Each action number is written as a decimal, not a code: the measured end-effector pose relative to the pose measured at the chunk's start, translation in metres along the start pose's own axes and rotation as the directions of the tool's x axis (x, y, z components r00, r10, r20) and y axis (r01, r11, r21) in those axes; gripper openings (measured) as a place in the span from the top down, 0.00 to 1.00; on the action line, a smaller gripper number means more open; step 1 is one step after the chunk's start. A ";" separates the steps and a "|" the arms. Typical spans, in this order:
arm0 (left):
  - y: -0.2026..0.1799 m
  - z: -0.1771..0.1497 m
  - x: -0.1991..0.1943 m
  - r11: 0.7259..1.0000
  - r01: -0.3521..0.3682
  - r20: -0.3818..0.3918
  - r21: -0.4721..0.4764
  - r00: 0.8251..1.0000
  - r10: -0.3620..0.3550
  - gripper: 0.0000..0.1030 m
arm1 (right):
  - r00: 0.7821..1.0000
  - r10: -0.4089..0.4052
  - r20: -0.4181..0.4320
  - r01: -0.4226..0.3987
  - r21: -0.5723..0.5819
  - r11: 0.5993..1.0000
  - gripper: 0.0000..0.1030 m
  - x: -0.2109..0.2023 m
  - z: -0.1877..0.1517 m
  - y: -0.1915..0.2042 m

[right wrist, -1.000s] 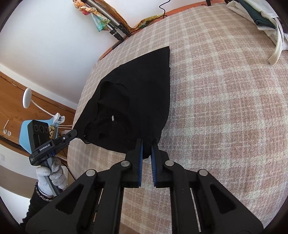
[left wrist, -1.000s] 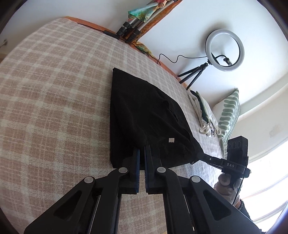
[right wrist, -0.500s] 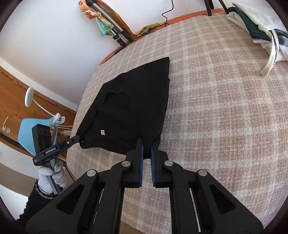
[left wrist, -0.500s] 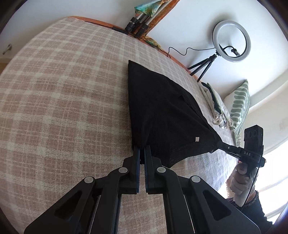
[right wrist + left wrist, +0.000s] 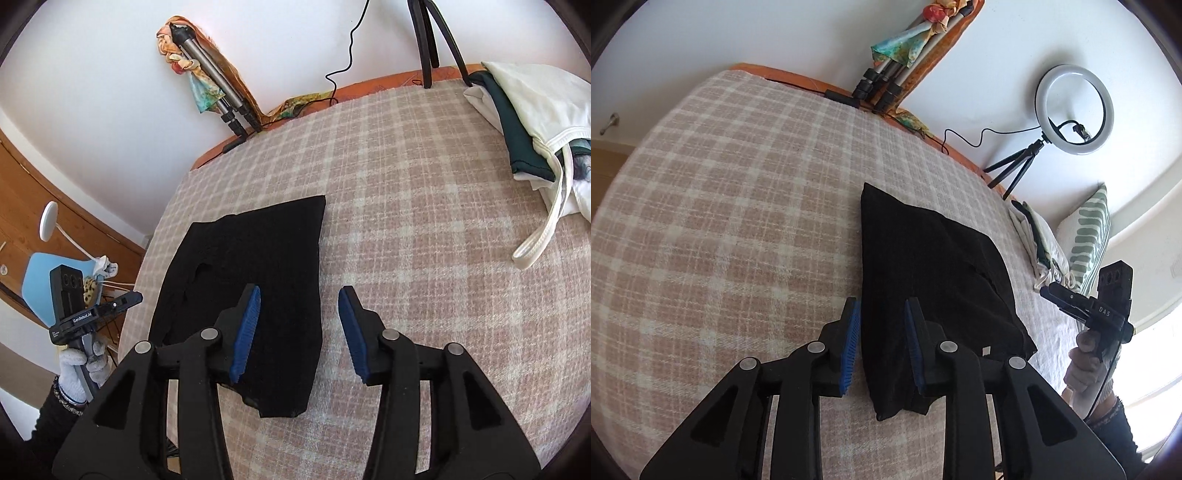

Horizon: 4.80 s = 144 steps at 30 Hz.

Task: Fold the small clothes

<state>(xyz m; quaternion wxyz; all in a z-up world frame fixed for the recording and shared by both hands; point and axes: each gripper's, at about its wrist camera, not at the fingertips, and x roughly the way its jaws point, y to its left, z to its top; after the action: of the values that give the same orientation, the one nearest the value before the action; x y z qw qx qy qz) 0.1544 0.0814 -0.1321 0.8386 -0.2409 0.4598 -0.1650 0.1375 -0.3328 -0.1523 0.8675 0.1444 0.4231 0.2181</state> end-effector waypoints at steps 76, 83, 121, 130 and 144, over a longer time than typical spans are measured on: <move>0.024 0.065 0.050 0.996 -0.018 0.103 -0.086 0.994 0.026 0.73 | 0.994 -0.110 0.019 0.107 0.115 0.988 0.73 0.066 0.063 -0.009; 0.022 0.028 0.017 0.991 0.023 0.085 -0.132 0.996 -0.012 0.60 | 0.998 -0.042 0.047 0.037 0.097 0.995 0.55 0.027 0.042 -0.005; 0.019 -0.054 0.040 0.903 0.199 0.026 -0.380 0.979 -0.204 0.52 | 0.978 0.200 -0.065 -0.188 0.158 0.969 0.52 0.095 0.028 -0.023; -0.005 -0.056 0.049 0.929 0.180 0.009 -0.322 0.982 -0.188 0.55 | 0.972 0.229 -0.052 -0.216 0.175 0.961 0.59 0.114 0.039 -0.016; -0.037 -0.047 0.040 0.978 0.156 0.040 -0.135 0.988 -0.152 0.94 | 0.995 0.090 -0.036 -0.090 0.003 0.996 0.93 0.099 0.050 0.036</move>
<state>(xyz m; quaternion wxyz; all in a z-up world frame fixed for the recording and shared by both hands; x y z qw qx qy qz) 0.1339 0.0192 -0.1612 0.8114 -0.3357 0.4375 -0.1936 0.2225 -0.2552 -0.1726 0.8488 0.1602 0.4321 0.2592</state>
